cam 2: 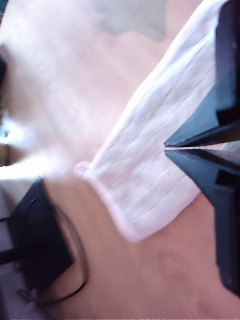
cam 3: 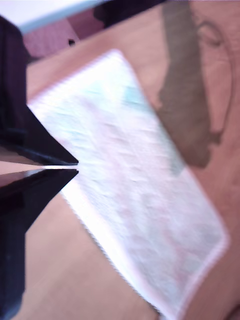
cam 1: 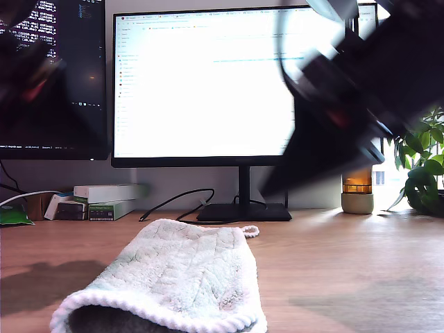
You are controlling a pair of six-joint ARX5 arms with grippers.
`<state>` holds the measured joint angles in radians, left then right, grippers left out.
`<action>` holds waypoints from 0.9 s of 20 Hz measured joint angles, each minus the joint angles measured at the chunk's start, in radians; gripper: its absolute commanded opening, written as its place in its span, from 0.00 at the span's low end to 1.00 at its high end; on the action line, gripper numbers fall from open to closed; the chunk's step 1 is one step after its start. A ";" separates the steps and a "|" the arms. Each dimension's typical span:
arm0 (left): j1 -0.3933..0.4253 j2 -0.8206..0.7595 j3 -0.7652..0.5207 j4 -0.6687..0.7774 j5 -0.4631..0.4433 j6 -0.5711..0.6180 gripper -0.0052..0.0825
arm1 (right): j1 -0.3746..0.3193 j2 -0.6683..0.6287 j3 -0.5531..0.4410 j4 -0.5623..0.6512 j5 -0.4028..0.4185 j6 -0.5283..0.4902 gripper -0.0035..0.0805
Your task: Fold the tea towel to a neat square and place it to the right
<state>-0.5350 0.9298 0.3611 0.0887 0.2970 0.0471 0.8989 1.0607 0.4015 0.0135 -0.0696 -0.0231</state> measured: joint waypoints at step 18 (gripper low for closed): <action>-0.334 -0.222 -0.107 -0.227 -0.039 -0.117 0.04 | 0.157 -0.149 -0.071 -0.090 -0.025 -0.066 0.06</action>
<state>-0.8692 0.7082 0.2539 -0.1379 0.2577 -0.0704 1.0557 0.9115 0.3302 -0.0761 -0.0944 -0.0887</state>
